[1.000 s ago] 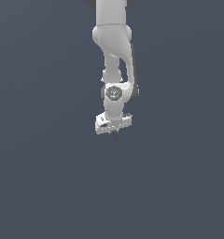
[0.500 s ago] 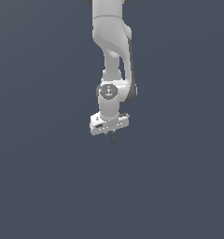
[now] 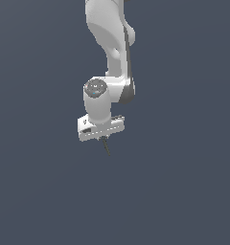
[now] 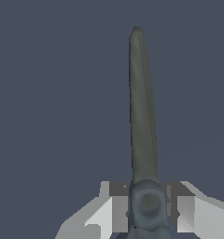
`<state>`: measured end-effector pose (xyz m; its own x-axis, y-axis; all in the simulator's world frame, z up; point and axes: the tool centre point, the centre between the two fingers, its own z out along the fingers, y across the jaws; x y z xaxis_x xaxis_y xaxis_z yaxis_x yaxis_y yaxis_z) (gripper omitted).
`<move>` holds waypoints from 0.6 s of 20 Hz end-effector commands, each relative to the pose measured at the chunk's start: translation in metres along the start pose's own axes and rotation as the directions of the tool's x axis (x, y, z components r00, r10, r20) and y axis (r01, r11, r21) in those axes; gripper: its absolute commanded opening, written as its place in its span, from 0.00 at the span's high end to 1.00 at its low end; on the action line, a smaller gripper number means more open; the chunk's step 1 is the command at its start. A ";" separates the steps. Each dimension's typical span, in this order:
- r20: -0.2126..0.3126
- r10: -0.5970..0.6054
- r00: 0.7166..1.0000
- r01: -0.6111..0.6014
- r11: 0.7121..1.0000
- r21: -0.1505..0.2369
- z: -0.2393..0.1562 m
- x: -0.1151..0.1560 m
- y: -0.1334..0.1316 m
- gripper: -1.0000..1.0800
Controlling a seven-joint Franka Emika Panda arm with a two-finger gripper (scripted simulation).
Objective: Pick up the object and move it to a goal position.
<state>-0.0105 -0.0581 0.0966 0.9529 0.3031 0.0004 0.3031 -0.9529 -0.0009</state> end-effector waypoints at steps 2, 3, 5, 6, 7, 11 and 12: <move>0.000 0.000 1.000 0.000 1.000 0.000 -0.022 0.013 0.022 1.00; 0.000 0.000 1.000 0.000 1.000 0.000 -0.028 0.016 0.027 1.00; 0.000 0.000 1.000 0.000 1.000 0.000 -0.037 0.022 0.036 1.00; 0.000 0.000 1.000 0.000 1.000 0.000 -0.041 0.024 0.040 1.00; 0.000 0.000 1.000 0.000 1.000 0.000 -0.044 0.026 0.044 1.00; 0.000 0.001 1.000 -0.001 1.000 0.000 -0.055 0.034 0.055 1.00; 0.000 0.001 1.000 -0.001 1.000 0.000 -0.057 0.035 0.057 1.00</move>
<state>0.0366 -0.0995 0.1496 0.9533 0.3019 0.0004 0.3019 -0.9533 -0.0004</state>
